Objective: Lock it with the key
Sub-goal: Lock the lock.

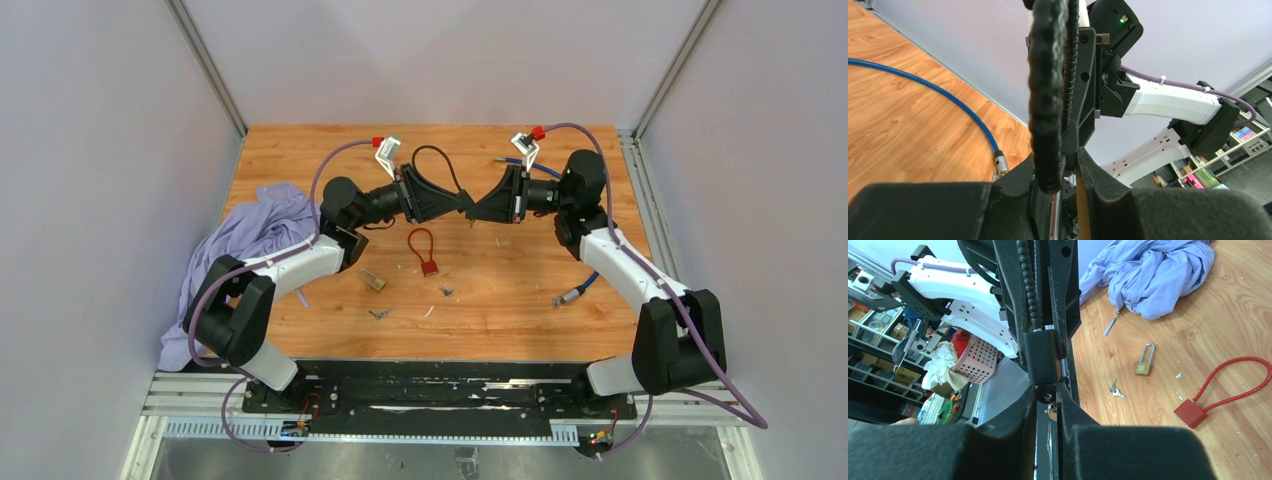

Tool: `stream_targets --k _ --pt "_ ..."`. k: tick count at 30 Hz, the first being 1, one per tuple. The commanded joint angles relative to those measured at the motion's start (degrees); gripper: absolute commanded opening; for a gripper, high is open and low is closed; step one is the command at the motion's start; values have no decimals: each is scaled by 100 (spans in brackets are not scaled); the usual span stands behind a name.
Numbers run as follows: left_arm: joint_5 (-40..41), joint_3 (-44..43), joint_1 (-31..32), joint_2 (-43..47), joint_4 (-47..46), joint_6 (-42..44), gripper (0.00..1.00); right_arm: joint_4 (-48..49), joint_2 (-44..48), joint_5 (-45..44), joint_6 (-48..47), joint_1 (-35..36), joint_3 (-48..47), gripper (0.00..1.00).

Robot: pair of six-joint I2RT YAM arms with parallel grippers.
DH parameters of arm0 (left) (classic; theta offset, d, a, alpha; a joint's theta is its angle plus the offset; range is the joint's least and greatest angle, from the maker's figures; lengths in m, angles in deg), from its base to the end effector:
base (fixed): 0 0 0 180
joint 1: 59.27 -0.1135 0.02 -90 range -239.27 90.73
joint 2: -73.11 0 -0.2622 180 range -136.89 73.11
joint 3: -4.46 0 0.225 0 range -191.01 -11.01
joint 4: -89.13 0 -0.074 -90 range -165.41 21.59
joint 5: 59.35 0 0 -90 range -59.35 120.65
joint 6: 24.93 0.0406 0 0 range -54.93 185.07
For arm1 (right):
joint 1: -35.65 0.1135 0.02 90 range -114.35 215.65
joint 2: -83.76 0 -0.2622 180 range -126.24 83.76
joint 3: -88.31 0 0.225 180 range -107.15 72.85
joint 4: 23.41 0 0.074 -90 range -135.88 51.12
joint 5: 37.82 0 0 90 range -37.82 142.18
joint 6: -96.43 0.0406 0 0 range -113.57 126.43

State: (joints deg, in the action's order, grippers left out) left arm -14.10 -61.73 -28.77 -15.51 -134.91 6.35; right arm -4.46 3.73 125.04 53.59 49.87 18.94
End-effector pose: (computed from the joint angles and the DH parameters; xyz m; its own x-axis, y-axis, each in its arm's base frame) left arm 0.2589 -0.1857 0.3276 -0.6253 -0.3361 -0.7043 0.7512 -0.0145 -0.6599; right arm 0.2627 0.1066 0.3425 -0.6302 0.0632 -0.7739 -0.7750 0.0103 0.6319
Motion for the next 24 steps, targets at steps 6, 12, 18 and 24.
stream_targets --k 6,12,18,24 --pt "208 -195 52 89 1079 287 0 -2071 295 -897 -2202 -89 -498 1" --pt "525 -308 47 23 2078 317 0 -3016 473 -1848 -3351 108 -623 1" --pt "761 -360 44 -81 2627 325 1 -3949 686 -3381 -4723 764 -764 1" --pt "828 -266 6 -129 2555 156 0 -4250 814 -4575 -5339 1189 -625 1"
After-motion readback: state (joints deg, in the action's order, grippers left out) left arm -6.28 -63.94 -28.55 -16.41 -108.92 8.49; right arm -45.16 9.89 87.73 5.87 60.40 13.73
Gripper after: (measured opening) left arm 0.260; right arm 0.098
